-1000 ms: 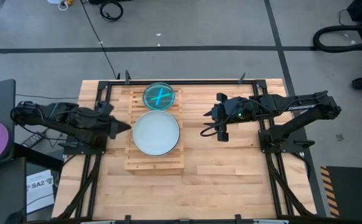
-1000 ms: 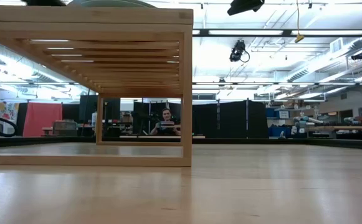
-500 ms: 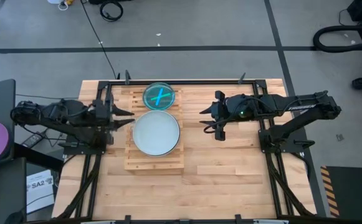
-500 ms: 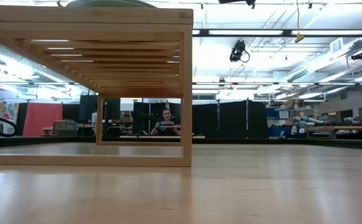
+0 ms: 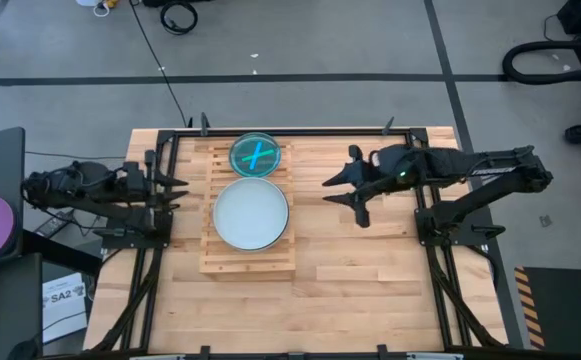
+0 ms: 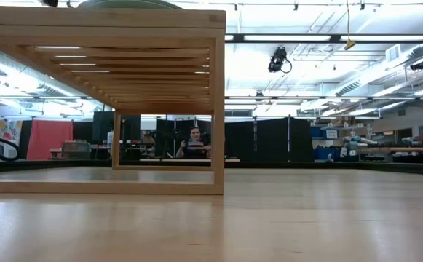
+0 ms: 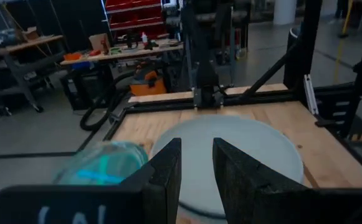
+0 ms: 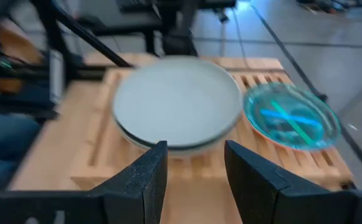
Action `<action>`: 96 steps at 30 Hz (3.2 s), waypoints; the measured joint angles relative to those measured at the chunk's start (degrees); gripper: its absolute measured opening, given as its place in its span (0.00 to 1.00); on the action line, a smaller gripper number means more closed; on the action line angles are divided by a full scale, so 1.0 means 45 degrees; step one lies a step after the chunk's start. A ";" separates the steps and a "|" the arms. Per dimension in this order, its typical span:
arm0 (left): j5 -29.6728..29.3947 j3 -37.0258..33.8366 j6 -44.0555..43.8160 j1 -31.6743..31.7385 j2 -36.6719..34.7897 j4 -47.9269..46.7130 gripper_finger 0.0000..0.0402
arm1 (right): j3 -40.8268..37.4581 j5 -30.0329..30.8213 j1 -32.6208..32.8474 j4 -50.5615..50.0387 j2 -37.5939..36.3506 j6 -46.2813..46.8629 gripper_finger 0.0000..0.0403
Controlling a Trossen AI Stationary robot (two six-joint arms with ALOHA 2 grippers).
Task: Place and stack plates onto a shelf
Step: Return to Home Position
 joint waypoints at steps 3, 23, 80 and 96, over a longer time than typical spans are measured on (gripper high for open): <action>0.0000 -0.1144 -0.0546 0.0000 -0.1163 0.0334 0.24 | 0.0000 -0.0963 -0.0200 0.0176 -0.0560 0.0208 0.41; 0.0432 -0.6839 -0.1032 0.0000 -0.3853 0.4723 0.24 | 0.0005 -0.3674 -0.2158 -0.0720 -0.3748 -0.0032 0.41; -0.1663 -0.7732 0.0405 0.0010 -0.3853 0.4567 0.24 | -1.5030 -0.4159 -0.5412 0.7703 -1.4890 0.3110 0.41; -0.0321 -0.7717 -0.0357 0.0010 -0.3853 0.4091 0.24 | -1.5965 -0.3960 -0.5422 0.8255 -1.4793 0.2999 0.41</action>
